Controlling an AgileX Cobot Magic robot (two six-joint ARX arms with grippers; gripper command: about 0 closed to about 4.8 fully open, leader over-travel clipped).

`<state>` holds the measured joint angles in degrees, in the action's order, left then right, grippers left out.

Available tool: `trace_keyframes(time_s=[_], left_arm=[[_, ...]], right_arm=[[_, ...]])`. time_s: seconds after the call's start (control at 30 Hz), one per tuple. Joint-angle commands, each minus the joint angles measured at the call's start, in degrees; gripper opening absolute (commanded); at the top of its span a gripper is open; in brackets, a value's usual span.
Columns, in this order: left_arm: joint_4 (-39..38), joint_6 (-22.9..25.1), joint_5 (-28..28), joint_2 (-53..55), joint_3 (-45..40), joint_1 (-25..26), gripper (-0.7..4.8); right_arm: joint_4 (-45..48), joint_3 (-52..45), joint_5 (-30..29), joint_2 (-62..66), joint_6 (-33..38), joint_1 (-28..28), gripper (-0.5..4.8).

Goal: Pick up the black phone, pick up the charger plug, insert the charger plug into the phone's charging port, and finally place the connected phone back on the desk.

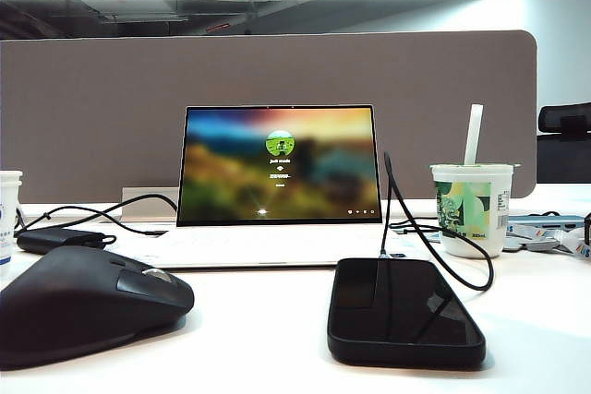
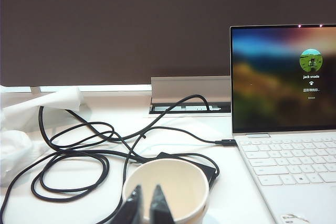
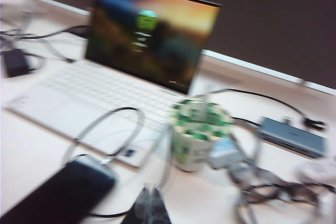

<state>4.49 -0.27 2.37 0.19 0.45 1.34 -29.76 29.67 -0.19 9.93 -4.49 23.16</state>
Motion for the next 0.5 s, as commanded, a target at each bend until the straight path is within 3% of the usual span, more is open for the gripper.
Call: trace_keyframes(time_s=[0.03,0.1,0.27,0.33,0.5], left_arm=[[0.4,-0.2,0.0,0.0,0.0,0.1,0.28],[0.3,-0.2,0.0,0.0,0.0,0.1,0.28],[0.3,-0.2,0.0,0.0,0.0,0.1,0.28],[0.3,-0.2,0.0,0.0,0.0,0.1,0.28],[0.3,-0.2,0.0,0.0,0.0,0.1,0.28]], right_arm=[[9.3,-5.8,13.3,-1.6,-0.2,-0.6,-0.05],[17.6,-12.2,15.2,-3.3,-0.2,-3.9,-0.05],[21.0,-18.4,-0.5,-4.4,-0.2,-17.9,-0.05],[21.1,-19.6,-1.9,-5.0,-0.2,-22.0,-0.05],[22.3,-24.2,-1.0,-9.8,0.0,-23.5,-0.05]])
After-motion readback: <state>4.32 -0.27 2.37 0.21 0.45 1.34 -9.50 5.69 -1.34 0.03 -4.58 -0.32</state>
